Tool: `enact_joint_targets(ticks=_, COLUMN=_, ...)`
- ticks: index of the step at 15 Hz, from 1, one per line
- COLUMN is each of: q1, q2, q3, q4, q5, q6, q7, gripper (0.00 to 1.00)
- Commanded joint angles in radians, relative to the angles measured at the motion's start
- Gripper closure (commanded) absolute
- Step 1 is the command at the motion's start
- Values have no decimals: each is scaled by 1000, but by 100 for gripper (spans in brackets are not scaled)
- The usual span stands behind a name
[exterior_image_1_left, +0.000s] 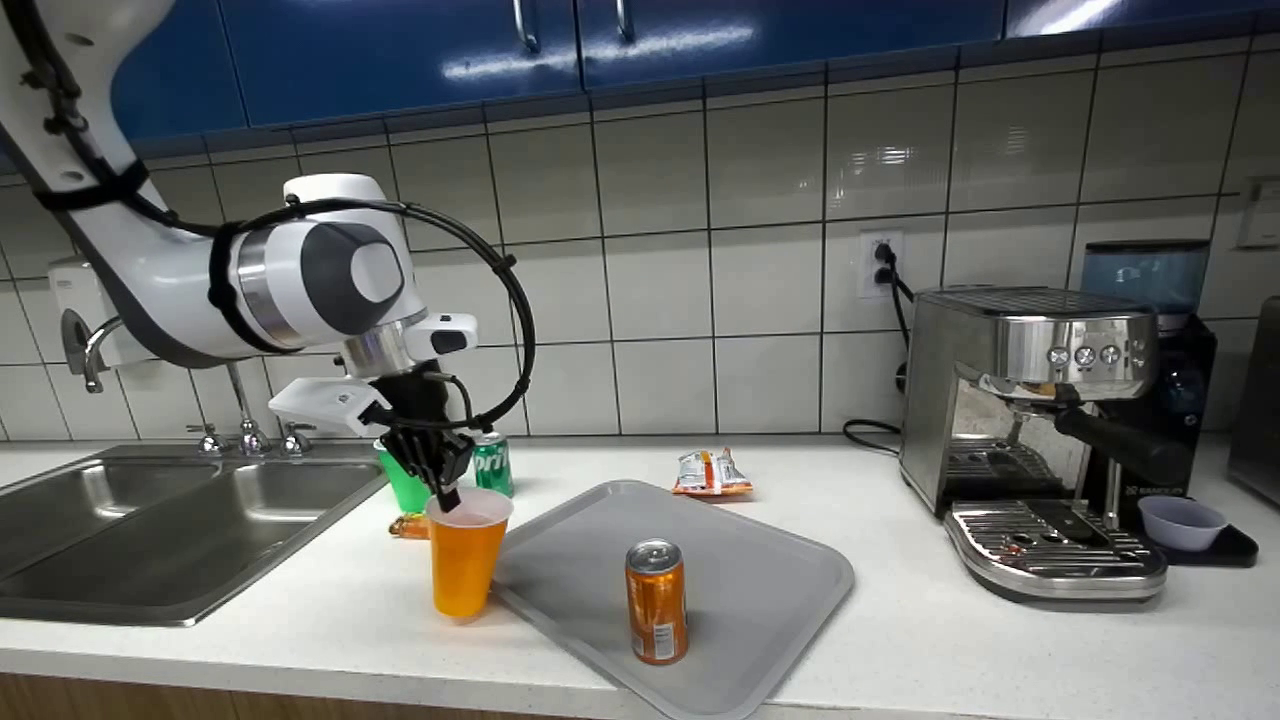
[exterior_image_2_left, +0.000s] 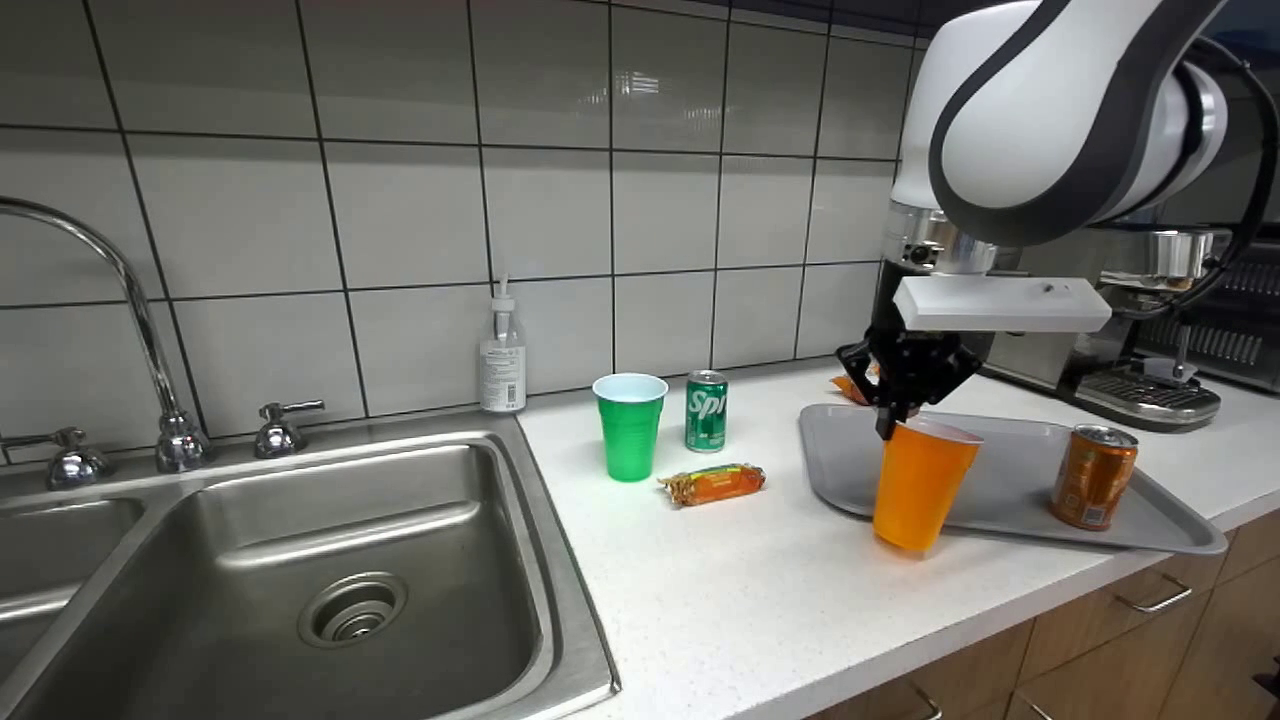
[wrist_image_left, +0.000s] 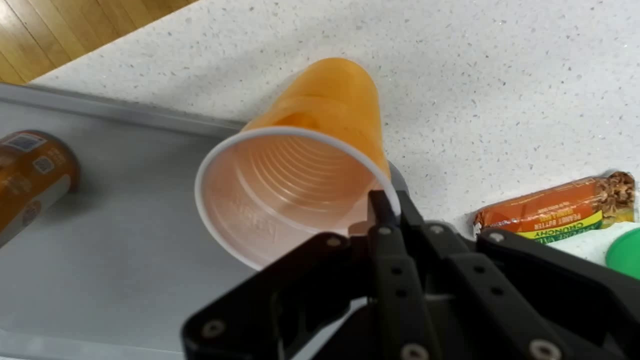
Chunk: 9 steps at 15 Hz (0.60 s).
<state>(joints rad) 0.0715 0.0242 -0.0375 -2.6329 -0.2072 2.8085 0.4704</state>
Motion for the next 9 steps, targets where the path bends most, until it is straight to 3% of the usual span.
enact_joint_targets(ticks=1, q1=-10, q2=-68, q3=19, q4=-18, q5=-39, q6=-37, q7=38, gripper=99)
enact_joint_targets(ticks=9, q1=-51, q2=-116, q3=30, q4=-16, q5=-110, q6=-42, q7=86, gripper=99)
